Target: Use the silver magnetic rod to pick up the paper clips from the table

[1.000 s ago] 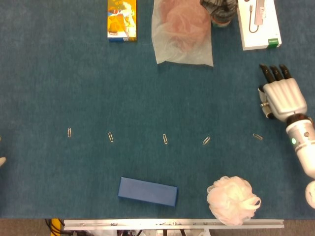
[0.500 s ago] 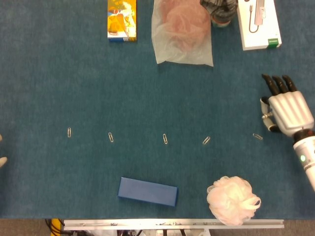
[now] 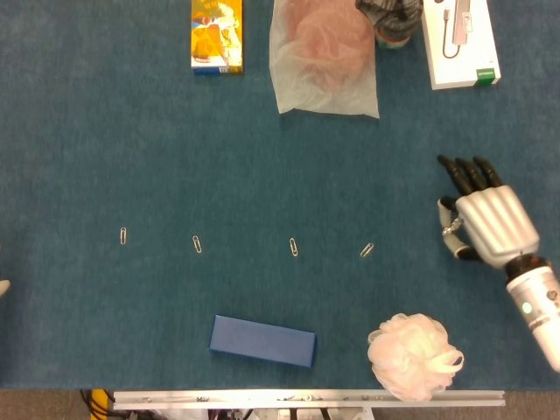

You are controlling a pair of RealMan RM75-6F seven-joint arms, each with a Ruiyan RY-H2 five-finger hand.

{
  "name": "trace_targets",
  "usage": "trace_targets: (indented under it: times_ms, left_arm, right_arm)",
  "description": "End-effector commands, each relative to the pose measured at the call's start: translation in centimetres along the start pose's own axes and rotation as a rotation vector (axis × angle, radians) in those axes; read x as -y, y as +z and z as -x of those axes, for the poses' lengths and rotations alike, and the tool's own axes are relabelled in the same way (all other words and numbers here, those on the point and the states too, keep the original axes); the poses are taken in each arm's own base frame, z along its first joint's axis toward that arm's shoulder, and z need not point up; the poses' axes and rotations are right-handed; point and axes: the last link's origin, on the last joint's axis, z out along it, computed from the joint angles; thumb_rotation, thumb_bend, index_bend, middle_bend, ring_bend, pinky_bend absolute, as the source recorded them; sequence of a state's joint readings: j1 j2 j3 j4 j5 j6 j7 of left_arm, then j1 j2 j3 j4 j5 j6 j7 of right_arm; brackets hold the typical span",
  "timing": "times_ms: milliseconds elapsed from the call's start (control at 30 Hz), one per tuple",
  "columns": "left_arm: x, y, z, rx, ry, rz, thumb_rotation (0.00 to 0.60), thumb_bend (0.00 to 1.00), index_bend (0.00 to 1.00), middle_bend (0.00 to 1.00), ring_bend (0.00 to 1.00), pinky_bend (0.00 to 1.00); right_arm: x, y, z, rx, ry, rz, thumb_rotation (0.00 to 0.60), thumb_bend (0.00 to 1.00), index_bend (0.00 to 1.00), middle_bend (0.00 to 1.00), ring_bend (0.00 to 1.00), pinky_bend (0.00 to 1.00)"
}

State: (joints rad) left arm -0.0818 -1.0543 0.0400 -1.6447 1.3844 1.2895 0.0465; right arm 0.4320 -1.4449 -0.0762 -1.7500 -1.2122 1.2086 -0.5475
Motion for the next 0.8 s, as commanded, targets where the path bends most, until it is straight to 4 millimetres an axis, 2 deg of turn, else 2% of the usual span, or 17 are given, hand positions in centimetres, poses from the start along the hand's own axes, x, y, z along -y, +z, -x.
trace_targets:
  times_ms: [33, 333, 800]
  left_arm:
    - [0.1, 0.0, -0.1, -0.004, -0.004, -0.002, 0.600, 0.03, 0.47, 0.35, 0.21, 0.05]
    - [0.3, -0.3, -0.1, -0.007, -0.006, -0.006, 0.600, 0.03, 0.47, 0.35, 0.21, 0.05]
    - [0.2, -0.5, 0.2, -0.002, -0.004, -0.004, 0.600, 0.03, 0.47, 0.35, 0.21, 0.05]
  right_arm:
    - [0.6, -0.4, 0.2, 0.008, 0.011, -0.017, 0.600, 0.31, 0.63, 0.04, 0.00, 0.00]
    - [1.2, -1.4, 0.7, 0.026, 0.036, -0.034, 0.600, 0.31, 0.63, 0.04, 0.00, 0.00]
    - [0.0, -2.2, 2.1, 0.062, 0.049, 0.018, 0.600, 0.31, 0.63, 0.04, 0.00, 0.00]
